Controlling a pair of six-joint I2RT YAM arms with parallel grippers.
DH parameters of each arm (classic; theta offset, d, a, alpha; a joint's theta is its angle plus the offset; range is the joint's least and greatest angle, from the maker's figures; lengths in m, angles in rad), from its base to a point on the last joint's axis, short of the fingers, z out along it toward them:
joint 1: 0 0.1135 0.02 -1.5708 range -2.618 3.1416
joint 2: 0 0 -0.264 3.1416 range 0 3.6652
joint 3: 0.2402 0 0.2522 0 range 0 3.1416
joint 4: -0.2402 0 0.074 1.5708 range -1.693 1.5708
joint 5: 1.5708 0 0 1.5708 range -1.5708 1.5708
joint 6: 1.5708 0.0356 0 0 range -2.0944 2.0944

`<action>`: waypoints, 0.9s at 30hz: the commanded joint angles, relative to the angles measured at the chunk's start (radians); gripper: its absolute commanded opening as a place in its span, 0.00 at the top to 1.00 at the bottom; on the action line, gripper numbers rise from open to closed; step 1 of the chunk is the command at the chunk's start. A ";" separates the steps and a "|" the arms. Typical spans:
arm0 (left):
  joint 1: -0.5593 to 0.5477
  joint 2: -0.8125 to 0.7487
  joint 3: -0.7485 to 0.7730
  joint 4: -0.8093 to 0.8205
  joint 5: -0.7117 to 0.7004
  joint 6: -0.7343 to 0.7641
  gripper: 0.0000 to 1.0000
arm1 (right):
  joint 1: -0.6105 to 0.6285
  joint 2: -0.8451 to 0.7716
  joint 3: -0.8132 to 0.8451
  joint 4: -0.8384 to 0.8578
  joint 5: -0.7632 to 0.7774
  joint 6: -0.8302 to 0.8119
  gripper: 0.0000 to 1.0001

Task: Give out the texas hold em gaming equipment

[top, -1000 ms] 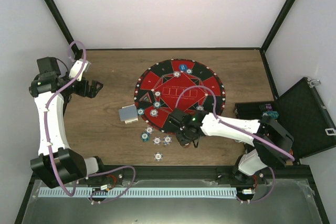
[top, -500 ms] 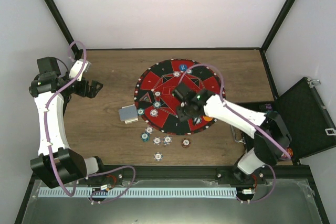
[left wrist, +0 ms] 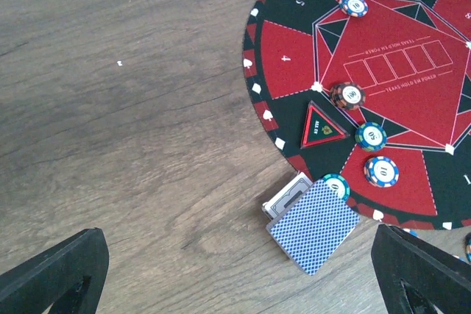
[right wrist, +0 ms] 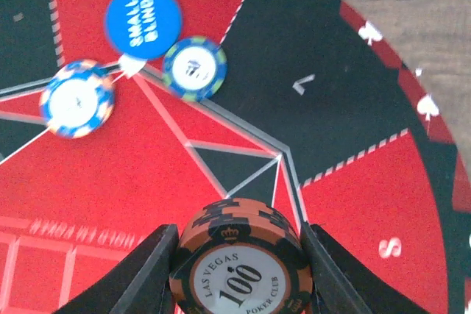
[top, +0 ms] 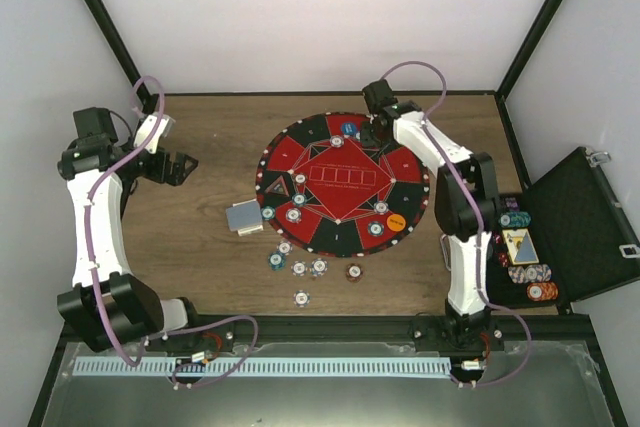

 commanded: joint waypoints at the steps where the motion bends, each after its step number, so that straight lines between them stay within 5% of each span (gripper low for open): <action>1: 0.006 0.020 0.010 0.014 0.039 -0.005 0.00 | -0.045 0.142 0.170 -0.010 -0.024 -0.038 0.82; 10: 0.006 0.052 -0.002 0.042 0.035 -0.011 0.00 | -0.094 0.396 0.372 -0.033 -0.052 -0.054 0.83; 22: 0.006 0.072 0.003 0.051 0.035 -0.014 0.00 | -0.120 0.495 0.464 -0.037 -0.077 -0.066 0.83; 24: 0.006 0.073 0.011 0.048 0.036 -0.015 0.00 | -0.119 0.493 0.465 -0.044 -0.075 -0.066 0.78; 27: 0.006 0.069 0.016 0.043 0.038 -0.015 0.00 | -0.119 0.473 0.465 -0.048 -0.073 -0.068 0.56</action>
